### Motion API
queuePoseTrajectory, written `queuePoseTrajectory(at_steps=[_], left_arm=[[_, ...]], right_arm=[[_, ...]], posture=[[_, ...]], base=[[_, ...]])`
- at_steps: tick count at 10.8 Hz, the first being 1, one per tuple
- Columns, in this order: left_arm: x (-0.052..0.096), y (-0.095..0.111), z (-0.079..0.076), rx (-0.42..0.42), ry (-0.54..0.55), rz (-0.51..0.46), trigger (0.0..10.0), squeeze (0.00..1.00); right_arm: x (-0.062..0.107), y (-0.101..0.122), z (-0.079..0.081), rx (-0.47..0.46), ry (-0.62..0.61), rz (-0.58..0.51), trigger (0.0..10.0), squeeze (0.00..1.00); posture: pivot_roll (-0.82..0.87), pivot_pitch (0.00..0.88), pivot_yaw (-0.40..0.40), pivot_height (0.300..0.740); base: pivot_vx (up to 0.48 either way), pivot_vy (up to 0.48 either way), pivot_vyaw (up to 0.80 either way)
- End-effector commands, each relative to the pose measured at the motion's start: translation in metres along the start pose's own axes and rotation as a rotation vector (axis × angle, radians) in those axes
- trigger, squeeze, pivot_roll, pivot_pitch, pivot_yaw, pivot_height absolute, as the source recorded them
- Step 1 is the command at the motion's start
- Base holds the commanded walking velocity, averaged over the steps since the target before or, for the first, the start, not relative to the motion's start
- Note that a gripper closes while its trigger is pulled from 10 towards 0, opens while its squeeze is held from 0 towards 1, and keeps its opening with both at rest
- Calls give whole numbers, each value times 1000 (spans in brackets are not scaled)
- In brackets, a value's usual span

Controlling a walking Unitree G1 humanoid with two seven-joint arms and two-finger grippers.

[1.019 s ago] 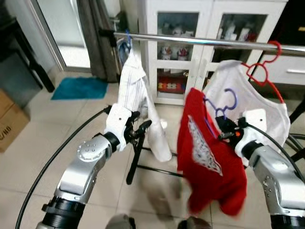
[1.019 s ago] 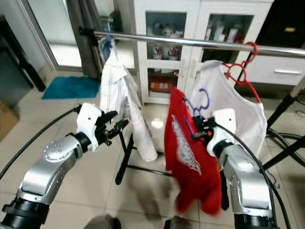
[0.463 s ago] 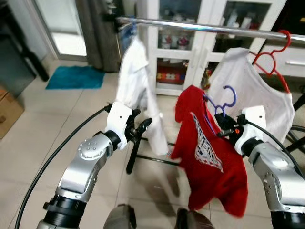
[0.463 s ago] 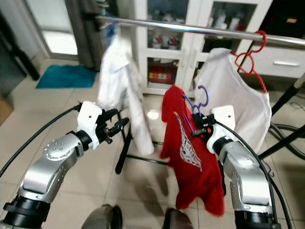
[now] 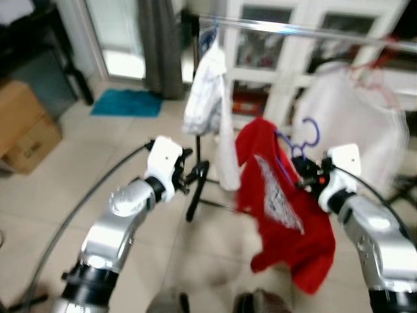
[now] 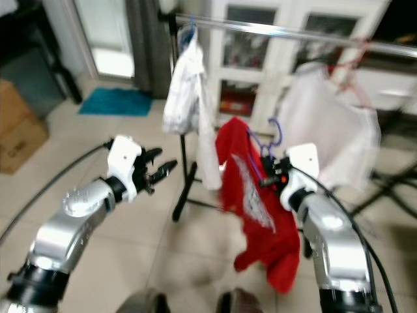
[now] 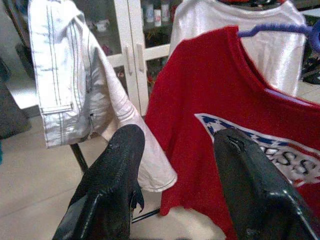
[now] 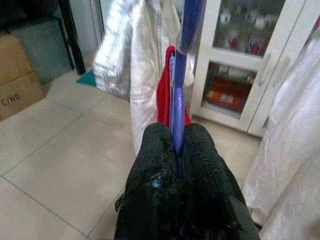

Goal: Hang hanger

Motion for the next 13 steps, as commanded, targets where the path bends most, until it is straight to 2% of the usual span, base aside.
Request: queuePoseTrajectory(at_steps=[1,2,3,4,5,6,7,8,9,10,11,13], left_arm=[[-5,7,-1,12,-29,-22,10000,0],[-8,10,0,66,-61,-32,10000,733],[-15,20,-2,124,-128,-65,10000,1000],[-21,26,-3,142,-153,-78,10000,1000],[-26,30,-6,159,-181,-87,10000,1000],[-35,34,-7,189,-198,-90,10000,1000],[-44,33,-9,230,-221,-72,10000,898],[-48,34,-10,234,-236,-74,10000,24],[-55,41,-10,249,-242,-97,10000,0],[-61,49,-11,276,-259,-118,10000,0],[-68,50,-5,292,-230,-107,10000,0],[-78,51,8,399,-182,-113,10000,0]], right_arm=[[-1,17,2,26,10,-56,0,0],[-1,20,3,36,15,-70,0,0],[-1,30,5,51,15,-98,0,0],[0,41,13,74,26,-127,0,0],[-1,49,22,143,45,-143,0,0],[-1,58,33,271,61,-159,0,0],[-3,64,38,360,57,-171,0,0],[-4,67,43,396,68,-175,0,0],[-3,70,51,472,89,-178,0,0],[-3,70,56,508,101,-184,0,0],[-2,72,59,520,100,-194,0,0],[0,78,66,570,120,-225,0,0]], posture=[[-96,0,10,740],[-98,0,11,740],[-103,0,12,740],[-108,0,15,740],[-114,0,20,740],[-114,0,20,740],[-121,0,25,740],[-121,0,25,740],[-130,0,33,740],[-130,0,33,740],[-138,0,50,740],[-141,0,58,740]], base=[[0,0,0],[0,0,0],[0,0,0],[0,0,0],[0,0,0],[0,0,0],[0,0,0],[0,0,0],[0,0,0],[0,0,0],[0,0,0],[0,0,0]])
Point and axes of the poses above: a point about 5 cm out from each wrist's last joint towards the gripper, its own x axis pointing back from the gripper into the wrist, its own y axis along the axis of the wrist's last joint, z = x × y, the point moved 5 cm from there along -x, pointing out of the wrist towards the gripper, and after that the axes turned 4 degrees about -x, right-handed, at the moved point
